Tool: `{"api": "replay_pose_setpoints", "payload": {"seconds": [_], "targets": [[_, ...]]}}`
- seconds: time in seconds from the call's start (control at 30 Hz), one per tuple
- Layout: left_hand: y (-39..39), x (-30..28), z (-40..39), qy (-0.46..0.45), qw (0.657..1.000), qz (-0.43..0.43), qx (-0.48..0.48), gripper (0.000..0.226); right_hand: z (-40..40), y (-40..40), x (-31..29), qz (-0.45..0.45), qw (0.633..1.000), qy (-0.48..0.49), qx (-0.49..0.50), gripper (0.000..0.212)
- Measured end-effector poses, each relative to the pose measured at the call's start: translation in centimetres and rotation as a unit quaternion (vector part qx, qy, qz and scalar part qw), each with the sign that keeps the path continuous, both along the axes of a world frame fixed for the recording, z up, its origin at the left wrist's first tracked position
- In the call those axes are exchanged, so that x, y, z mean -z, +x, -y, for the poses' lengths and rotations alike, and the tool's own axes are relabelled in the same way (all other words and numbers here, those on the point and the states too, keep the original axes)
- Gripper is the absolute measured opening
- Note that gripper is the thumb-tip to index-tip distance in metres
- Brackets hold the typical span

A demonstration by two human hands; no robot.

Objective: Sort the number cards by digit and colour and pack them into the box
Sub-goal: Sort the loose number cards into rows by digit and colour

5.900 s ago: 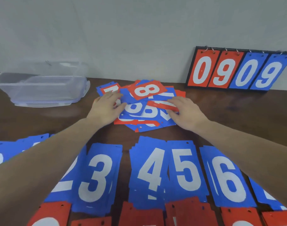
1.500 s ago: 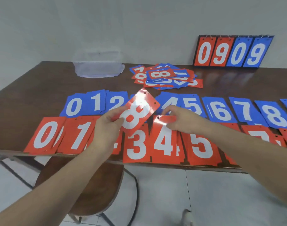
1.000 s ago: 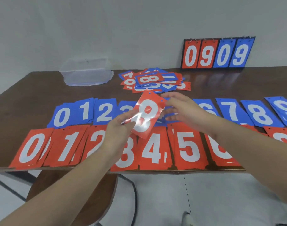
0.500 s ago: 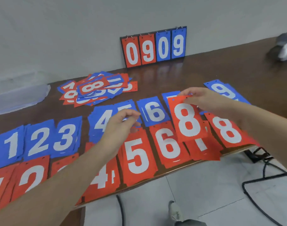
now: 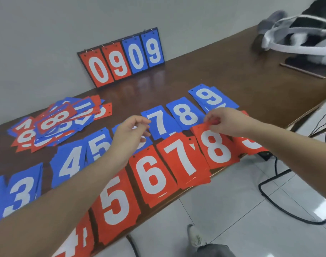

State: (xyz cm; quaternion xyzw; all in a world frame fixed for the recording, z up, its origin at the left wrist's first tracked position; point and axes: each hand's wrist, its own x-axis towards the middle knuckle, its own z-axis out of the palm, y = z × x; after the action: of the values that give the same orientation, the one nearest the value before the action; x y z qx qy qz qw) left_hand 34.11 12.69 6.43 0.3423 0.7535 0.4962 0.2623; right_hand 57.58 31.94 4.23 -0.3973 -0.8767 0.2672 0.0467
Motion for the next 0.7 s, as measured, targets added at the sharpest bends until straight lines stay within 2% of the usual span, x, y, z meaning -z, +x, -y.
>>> {"api": "replay_pose_setpoints", "payload": {"seconds": [0.1, 0.23, 0.47, 0.7], "targets": [[-0.5, 0.3, -0.9, 0.003, 1.000, -0.014, -0.011, 0.021, -0.5, -0.5, 0.7, -0.024, 0.998, 0.055, -0.002, 0.024], [-2.0, 0.4, -0.7, 0.005, 0.999, -0.016, -0.035, 0.021, -1.1, -3.0, 0.5, -0.077, 0.993, 0.079, -0.033, 0.020], [-6.2, -0.1, 2.2, -0.020, 0.993, -0.050, -0.107, 0.018, -1.7, -11.8, 0.4, -0.138, 0.979, 0.049, -0.140, 0.011], [-10.5, 0.1, 6.2, -0.044, 0.972, -0.063, -0.221, 0.018, -0.7, -20.9, 0.3, -0.157, 0.956, 0.021, -0.246, 0.010]]}}
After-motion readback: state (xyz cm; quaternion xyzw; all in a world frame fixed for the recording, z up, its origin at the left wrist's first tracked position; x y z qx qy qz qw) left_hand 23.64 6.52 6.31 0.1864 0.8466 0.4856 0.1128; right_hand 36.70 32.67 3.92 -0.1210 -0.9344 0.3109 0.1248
